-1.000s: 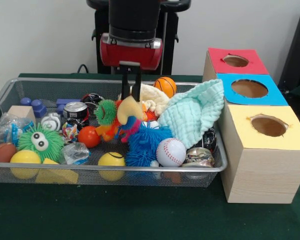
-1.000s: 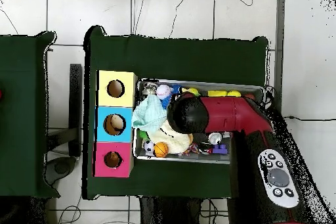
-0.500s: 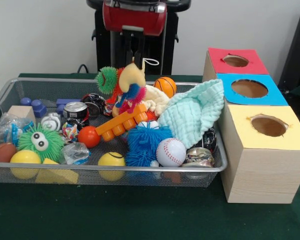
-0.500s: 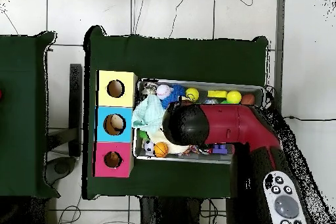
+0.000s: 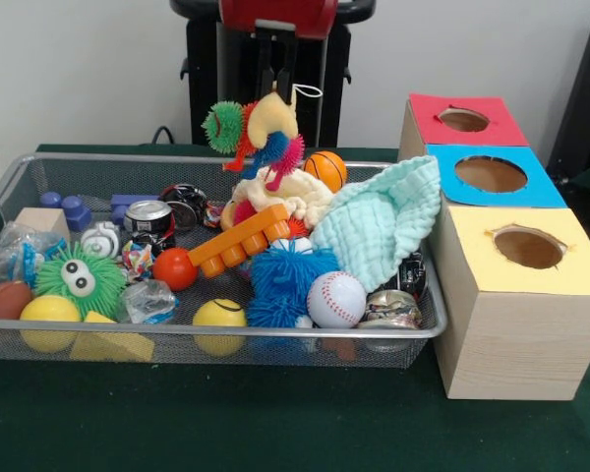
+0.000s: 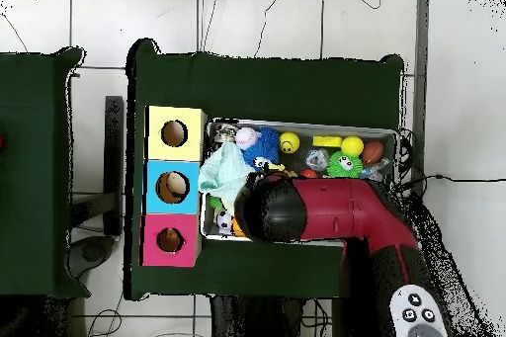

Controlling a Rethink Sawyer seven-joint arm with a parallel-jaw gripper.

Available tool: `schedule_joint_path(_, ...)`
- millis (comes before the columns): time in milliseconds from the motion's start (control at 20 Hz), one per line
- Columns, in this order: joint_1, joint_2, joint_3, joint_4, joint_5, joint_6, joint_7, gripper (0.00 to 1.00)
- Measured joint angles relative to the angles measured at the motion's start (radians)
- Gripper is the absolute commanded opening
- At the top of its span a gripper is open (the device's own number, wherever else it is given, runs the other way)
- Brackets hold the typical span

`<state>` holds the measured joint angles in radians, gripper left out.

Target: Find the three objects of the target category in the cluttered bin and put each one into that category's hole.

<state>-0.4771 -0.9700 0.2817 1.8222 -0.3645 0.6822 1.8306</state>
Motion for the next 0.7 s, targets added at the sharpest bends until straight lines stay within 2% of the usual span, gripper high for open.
schedule_joint_path(350, 0.000, 0.003, 0.006, 0.054, 0.000, -0.020, 0.000, 0.00)
schedule_joint_path(700, 0.022, 0.032, 0.008, 0.128, -0.013, -0.139, 0.000, 0.00)
